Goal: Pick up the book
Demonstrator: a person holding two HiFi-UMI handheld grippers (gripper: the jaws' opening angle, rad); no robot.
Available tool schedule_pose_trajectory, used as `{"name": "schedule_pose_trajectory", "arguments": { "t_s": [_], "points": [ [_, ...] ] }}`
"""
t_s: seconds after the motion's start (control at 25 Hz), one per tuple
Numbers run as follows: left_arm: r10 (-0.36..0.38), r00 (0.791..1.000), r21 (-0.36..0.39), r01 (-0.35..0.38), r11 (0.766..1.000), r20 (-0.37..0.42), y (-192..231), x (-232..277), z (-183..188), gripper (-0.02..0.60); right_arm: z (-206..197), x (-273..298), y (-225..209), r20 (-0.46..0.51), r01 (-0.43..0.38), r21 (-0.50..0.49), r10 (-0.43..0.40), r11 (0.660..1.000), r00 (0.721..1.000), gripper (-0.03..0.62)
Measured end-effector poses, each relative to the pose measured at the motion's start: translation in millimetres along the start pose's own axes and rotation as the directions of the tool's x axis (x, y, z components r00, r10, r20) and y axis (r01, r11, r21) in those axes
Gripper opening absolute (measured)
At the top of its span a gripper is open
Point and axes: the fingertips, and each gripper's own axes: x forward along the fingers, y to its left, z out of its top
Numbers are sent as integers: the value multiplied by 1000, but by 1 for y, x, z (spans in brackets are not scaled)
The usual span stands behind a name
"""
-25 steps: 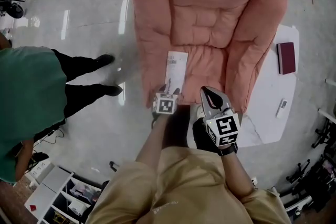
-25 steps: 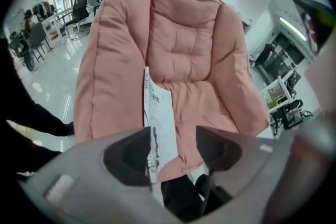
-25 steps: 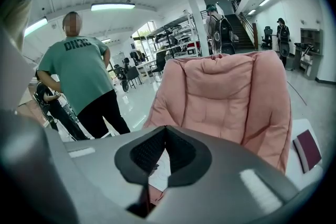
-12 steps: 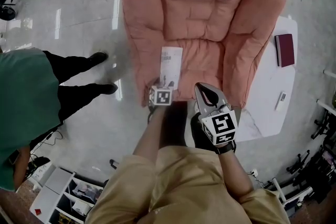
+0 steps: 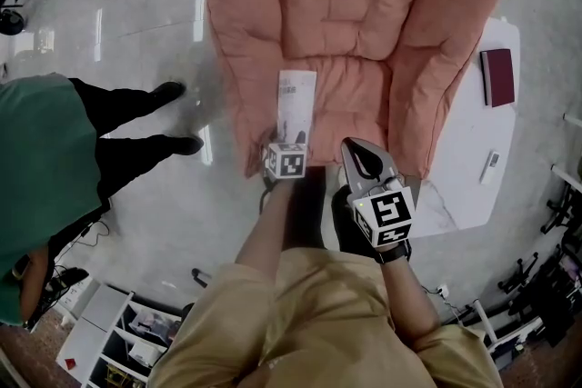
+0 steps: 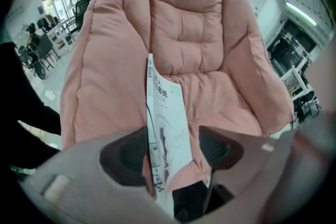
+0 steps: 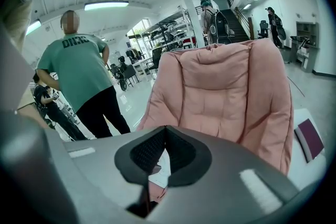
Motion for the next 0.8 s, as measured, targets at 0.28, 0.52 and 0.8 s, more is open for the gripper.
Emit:
{"name": "schedule_pose_trajectory", "arguments": {
  "t_s": [0.28, 0.52, 0.8],
  "points": [
    [32, 999, -72, -29, 997, 33, -7, 5, 2, 309, -15, -3, -4, -7, 0, 16, 0, 1000, 1000, 4],
    [58, 995, -97, -50, 994, 83, -9, 4, 2, 324, -27, -3, -7, -19, 7, 28, -6, 1000, 1000, 3],
    [102, 983, -166, -76, 983, 154, -14, 0, 3, 315, -35, -8, -15, -20, 18, 32, -18, 999, 1000, 3]
  ]
}}
